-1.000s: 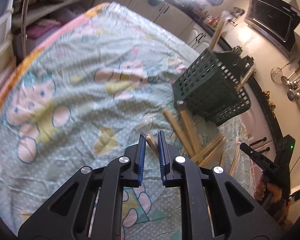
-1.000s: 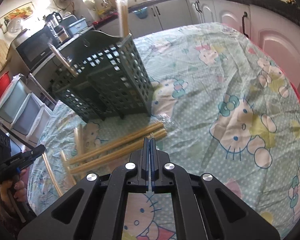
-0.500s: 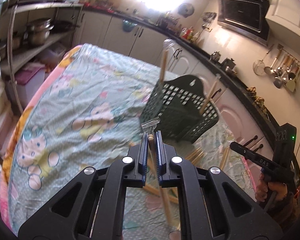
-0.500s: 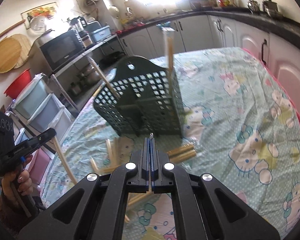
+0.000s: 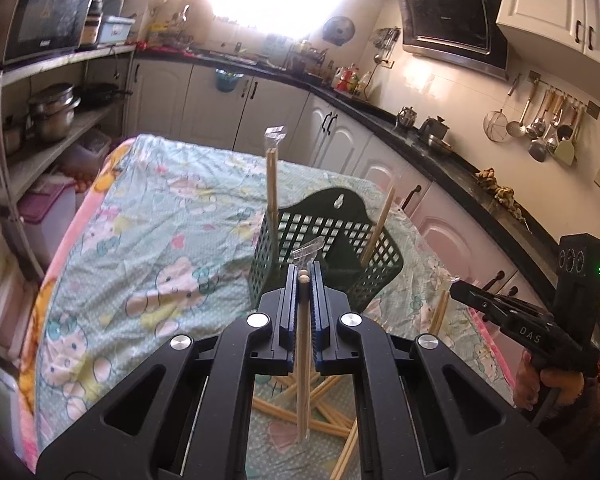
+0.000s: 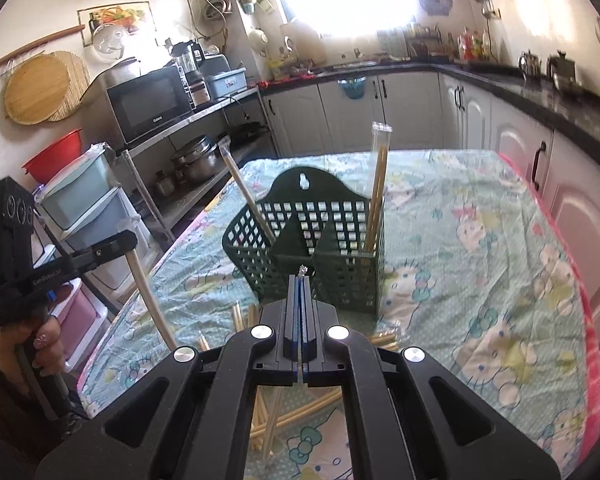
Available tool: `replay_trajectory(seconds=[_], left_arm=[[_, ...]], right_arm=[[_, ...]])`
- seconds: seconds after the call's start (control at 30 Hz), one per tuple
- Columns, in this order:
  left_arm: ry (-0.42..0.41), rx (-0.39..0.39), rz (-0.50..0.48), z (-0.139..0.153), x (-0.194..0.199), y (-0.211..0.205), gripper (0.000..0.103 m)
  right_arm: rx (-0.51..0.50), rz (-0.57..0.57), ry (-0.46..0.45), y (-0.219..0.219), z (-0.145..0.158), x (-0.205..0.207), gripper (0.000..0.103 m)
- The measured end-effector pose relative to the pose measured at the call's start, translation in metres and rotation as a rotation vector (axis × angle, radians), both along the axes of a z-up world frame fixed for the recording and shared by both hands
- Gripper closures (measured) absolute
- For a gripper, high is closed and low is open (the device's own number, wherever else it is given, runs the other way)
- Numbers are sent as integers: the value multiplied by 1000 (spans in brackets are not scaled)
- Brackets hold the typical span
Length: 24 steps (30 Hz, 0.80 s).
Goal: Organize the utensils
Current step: 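Lift both held chopsticks upright and carry them over the green caddy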
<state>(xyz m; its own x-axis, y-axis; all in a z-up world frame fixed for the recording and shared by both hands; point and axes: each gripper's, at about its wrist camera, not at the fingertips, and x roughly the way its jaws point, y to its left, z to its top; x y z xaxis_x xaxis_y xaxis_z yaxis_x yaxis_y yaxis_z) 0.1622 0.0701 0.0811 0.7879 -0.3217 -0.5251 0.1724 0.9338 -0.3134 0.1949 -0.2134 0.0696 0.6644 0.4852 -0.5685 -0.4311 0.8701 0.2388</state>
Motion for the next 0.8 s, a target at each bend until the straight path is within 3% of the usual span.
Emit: replay_trajectory(seconds=[0.8], left_arm=[[-207,47,-11,95,39,-28,100]], right_arm=[[26,-50,-306,1,105,12,102]])
